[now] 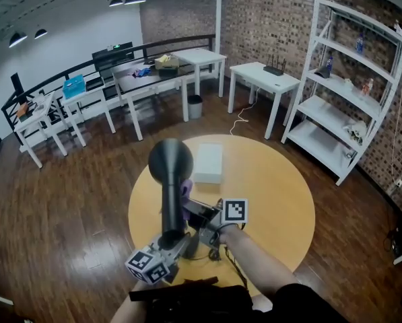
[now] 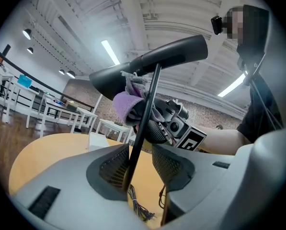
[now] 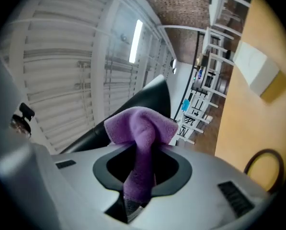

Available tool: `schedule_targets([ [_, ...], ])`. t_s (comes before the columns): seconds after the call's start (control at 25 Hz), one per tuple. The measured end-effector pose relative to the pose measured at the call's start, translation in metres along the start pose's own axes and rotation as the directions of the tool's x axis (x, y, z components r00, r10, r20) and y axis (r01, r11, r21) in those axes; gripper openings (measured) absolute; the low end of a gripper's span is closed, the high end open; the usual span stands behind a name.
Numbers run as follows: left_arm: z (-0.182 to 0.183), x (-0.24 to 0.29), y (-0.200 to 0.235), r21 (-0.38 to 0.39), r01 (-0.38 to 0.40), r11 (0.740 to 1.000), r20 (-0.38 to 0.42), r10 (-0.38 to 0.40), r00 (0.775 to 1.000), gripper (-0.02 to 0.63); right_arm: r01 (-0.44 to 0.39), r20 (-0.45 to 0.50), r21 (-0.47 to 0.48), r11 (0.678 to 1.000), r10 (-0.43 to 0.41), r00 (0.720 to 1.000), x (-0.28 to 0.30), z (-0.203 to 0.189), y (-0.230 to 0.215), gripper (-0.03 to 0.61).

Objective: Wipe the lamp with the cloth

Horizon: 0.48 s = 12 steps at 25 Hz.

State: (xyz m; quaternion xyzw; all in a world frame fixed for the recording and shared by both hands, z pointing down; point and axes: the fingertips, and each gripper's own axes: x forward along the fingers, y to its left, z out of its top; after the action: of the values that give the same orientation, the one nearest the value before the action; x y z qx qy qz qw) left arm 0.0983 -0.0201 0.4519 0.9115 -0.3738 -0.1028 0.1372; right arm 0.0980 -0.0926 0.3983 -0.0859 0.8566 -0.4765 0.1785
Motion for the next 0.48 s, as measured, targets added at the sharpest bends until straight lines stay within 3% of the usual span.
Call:
schedule_targets([
  [0.12,0.001,0.0,-0.001,-0.003,-0.005,1.0,-0.001,0.005,1.0,0.137,-0.004,-0.09,-0.152,0.988,-0.01,0.996,0.008,-0.003,0.011,0.089],
  [0.48,0.001,0.0,-0.001,-0.023,-0.001,1.0,0.011,0.001,1.0,0.137,-0.006,-0.327,-0.386,0.922,-0.131,0.936,0.026,-0.037,0.008,0.089],
])
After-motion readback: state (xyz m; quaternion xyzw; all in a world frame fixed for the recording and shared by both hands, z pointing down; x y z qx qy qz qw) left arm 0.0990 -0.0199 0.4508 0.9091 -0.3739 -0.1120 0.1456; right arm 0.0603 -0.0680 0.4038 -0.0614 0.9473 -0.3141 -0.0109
